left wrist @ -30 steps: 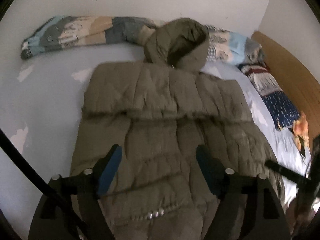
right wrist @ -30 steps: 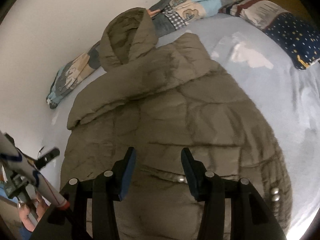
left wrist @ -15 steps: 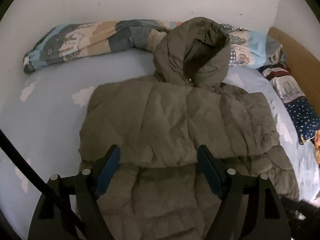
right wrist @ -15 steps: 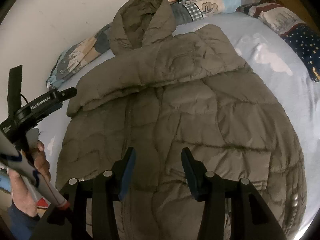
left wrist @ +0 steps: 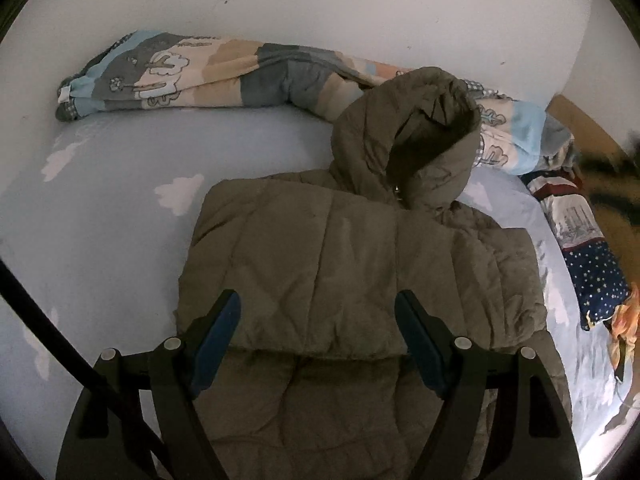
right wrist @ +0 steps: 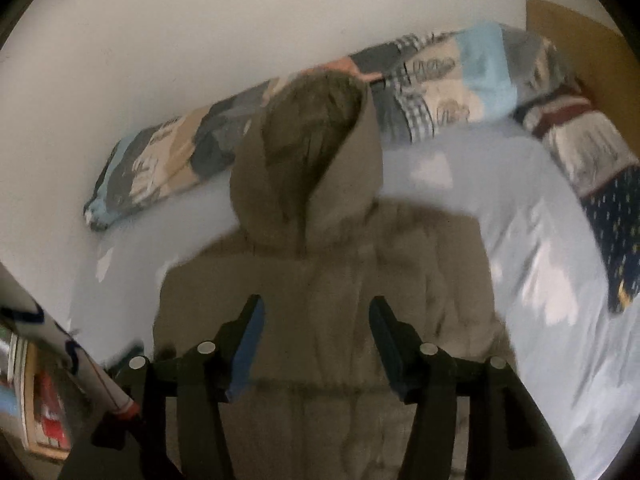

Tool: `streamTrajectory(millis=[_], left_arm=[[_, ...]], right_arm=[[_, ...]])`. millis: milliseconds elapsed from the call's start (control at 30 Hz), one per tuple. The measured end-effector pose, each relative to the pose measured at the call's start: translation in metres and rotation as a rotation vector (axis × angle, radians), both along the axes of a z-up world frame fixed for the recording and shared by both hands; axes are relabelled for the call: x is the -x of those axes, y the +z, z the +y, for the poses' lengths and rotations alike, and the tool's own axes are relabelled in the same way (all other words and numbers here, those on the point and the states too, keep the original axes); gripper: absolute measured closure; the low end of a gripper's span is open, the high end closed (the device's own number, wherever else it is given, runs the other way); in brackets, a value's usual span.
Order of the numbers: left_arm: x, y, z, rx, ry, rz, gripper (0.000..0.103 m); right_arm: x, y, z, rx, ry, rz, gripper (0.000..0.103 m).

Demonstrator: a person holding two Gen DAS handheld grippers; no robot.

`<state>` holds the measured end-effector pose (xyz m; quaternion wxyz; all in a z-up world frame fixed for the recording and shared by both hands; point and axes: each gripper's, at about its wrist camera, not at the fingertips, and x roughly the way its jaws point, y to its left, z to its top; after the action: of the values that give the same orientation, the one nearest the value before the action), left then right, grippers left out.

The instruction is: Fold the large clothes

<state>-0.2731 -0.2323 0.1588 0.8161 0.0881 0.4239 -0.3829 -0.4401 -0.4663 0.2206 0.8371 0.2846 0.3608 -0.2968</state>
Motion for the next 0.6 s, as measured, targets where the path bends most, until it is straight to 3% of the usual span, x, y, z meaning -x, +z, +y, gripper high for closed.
streamTrajectory(millis=[167,200,233,367,600], left_arm=[[0.000,-0.001,0.002,-0.009,0.001,-0.006,0.025],[-0.001,-0.002,0.003,-0.010,-0.002,-0.006,0.025],[-0.001,-0.003,0.003,-0.016,-0.006,-0.010,0.025],[-0.004,-0.007,0.001,-0.041,-0.021,-0.028,0.025],[-0.018,-0.023,0.008,-0.054,-0.027,0.044,0.025]], right_arm=[[-0.054,0.025,-0.062,0.041,-0.085,0.041,0.043],[-0.065,0.025,-0.077,0.045,-0.108,0.044,0.038],[-0.076,0.023,-0.093,0.037,-0.125,0.045,0.033],[-0.114,0.005,-0.139,0.038,-0.185,0.078,0.033],[-0.160,-0.024,-0.208,0.053,-0.240,0.069,0.033]])
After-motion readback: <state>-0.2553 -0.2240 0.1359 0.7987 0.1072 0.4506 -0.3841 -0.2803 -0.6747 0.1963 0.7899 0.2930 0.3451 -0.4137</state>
